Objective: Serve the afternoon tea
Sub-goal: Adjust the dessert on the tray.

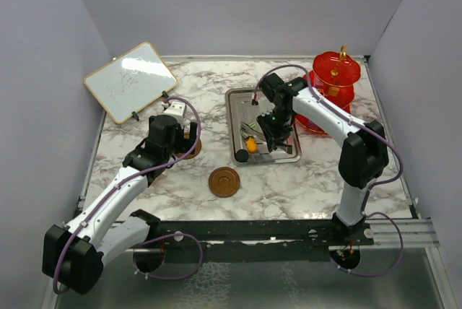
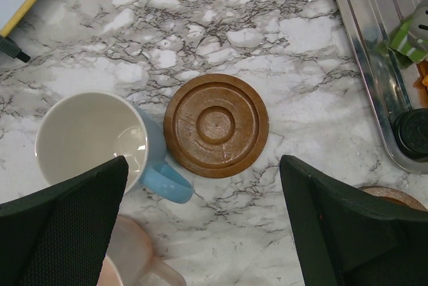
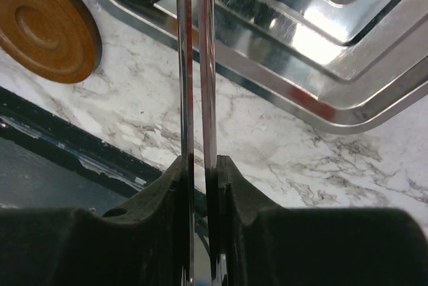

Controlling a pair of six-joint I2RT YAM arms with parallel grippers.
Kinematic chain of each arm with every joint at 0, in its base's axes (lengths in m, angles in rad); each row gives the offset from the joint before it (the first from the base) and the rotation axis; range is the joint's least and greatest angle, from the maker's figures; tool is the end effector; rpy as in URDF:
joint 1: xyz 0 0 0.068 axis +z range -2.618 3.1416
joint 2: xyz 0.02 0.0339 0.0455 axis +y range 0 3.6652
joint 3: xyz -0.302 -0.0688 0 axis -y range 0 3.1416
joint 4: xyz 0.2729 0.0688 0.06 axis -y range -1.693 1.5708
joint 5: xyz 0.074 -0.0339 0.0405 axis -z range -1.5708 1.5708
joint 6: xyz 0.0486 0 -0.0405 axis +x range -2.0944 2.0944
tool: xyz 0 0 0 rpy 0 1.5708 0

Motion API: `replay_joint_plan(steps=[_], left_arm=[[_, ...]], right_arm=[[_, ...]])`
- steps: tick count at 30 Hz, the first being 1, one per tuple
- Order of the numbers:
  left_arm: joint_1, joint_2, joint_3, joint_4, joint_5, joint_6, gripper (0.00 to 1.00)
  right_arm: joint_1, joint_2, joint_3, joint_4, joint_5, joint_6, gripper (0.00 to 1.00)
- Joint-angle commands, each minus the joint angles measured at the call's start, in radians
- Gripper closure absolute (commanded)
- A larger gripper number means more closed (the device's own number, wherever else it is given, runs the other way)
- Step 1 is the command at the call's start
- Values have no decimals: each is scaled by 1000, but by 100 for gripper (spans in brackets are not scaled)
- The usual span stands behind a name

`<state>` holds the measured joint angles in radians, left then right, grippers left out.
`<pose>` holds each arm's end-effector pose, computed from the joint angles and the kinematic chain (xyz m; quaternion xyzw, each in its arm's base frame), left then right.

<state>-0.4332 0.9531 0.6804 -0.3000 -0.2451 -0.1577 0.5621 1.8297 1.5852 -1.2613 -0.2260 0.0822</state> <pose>0.2100 -0.0841 0.2783 0.0617 0.8712 -0.0356 0.4857 0.3195 0.2141 0.2765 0.2396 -0.9638 -0.1171 0.0051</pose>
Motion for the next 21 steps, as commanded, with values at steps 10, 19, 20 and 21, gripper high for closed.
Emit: replay_joint_plan(steps=[10, 19, 20, 21], left_arm=[[4, 7, 24, 16, 27, 8, 1], [4, 10, 25, 18, 32, 6, 1], [4, 11, 27, 20, 35, 7, 1], [4, 12, 27, 20, 32, 8, 1]], right_arm=[[1, 187, 293, -5, 112, -36, 67], [-24, 66, 223, 133, 160, 81, 64], [-31, 29, 168, 174, 153, 109, 64], [-40, -11, 114, 213, 151, 139, 64]])
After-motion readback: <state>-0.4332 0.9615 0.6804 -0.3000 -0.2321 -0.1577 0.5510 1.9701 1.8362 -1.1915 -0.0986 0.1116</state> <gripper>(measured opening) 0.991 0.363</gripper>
